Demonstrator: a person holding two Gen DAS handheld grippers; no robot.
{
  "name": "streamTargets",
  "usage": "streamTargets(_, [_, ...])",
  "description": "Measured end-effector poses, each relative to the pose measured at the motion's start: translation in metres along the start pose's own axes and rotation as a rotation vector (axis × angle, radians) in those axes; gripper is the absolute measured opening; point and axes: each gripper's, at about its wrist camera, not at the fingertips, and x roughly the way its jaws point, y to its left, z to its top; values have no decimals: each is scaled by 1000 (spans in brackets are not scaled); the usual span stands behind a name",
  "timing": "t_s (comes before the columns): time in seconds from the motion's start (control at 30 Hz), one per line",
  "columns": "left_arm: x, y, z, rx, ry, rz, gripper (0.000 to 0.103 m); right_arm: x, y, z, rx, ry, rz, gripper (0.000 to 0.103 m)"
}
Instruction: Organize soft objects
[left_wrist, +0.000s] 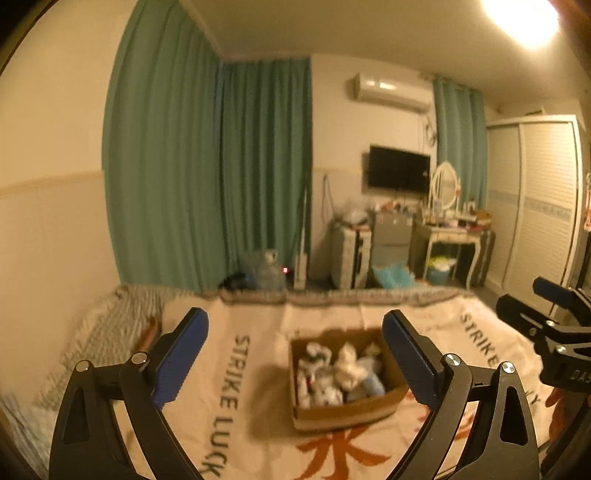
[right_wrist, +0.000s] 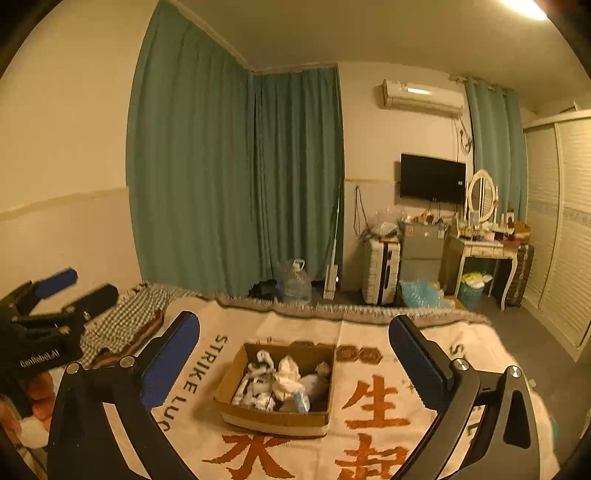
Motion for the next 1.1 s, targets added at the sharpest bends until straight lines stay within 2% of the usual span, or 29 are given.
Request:
streamTargets(0.1, [17,0,-29,12,36,31,97,32,-5,-30,14,69,4,103])
streamTargets(0.27, [41,3,-61,-15,122,41,97,75,-17,-84,74,187,0,103])
streamTargets(0.47, [54,-4,-73,1,186,33,97,101,-20,-116,75,275,-14,103])
streamTargets(0.7, [63,-3,-82,-15,223,26,97,105,-20,-117,87,291,-4,103])
streamTargets(1.1, [61,-6,-83,6,233,2,97,97,-13,-110,64,272,-9,103])
